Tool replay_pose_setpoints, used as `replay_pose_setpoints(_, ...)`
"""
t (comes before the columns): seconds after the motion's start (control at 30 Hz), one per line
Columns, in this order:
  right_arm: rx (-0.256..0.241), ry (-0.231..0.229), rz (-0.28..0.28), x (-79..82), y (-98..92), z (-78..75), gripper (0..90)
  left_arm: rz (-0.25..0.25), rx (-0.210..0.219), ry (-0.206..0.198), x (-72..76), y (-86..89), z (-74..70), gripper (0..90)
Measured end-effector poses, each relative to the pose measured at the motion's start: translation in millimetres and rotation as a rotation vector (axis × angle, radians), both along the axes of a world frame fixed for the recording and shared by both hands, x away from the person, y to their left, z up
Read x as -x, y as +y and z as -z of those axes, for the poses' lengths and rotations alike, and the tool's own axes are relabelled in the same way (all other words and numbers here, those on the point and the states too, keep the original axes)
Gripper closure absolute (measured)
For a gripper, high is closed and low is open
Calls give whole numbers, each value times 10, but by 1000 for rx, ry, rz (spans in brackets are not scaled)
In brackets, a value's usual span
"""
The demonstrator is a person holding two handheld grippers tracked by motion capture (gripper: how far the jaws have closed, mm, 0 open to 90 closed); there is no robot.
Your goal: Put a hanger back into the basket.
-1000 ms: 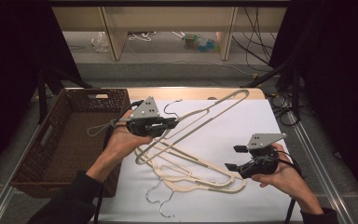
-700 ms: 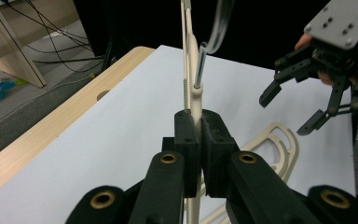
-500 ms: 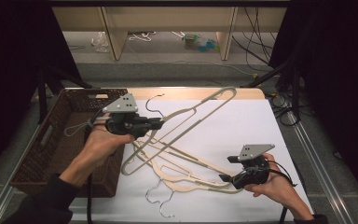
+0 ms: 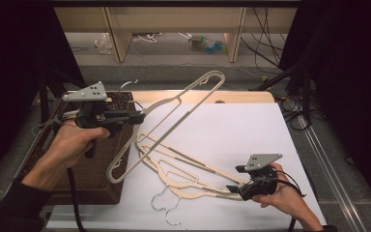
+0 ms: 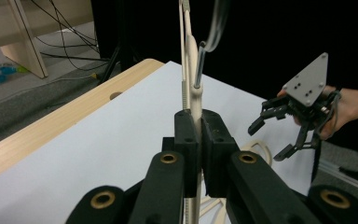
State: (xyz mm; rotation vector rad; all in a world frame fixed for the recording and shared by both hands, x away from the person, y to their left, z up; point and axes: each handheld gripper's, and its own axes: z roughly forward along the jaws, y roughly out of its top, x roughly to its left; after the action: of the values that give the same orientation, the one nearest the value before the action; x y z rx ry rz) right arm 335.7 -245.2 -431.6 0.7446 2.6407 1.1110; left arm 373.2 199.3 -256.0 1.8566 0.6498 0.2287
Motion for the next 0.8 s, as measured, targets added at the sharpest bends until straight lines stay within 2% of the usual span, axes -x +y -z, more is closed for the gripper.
replay_pose_setpoints(0.03, -1, -3, 1, -1, -1, 5, 264, 0, 0, 0, 0, 0, 0, 861)
replay_pose_setpoints(0.1, 0, 4, 4, 2, -1, 7, 265, -15, 37, 13, 10, 71, -51, 860)
replay_pose_setpoints(0.2, 1, 8, 3, 2, 1, 14, 265, -28, 66, 14, 27, 166, -131, 861)
replay_pose_setpoints(0.23, 2, 12, 2, 4, 2, 16, 265, -33, 67, 3, 38, 223, -182, 861)
replay_pose_setpoints(0.37, 6, 11, 1, 1, -3, 20, 265, -63, 40, 9, 50, 343, -235, 861)
replay_pose_setpoints(0.57, 4, 15, 4, -7, -14, 26, 264, -100, 32, 8, 29, 528, -253, 860)
replay_pose_setpoints(0.67, 8, 13, 7, -7, -11, 34, 253, -136, 2, 7, -27, 658, -213, 860)
replay_pose_setpoints(0.8, 6, 15, 7, -5, -11, 33, 247, -146, 8, 23, -56, 762, -163, 860)
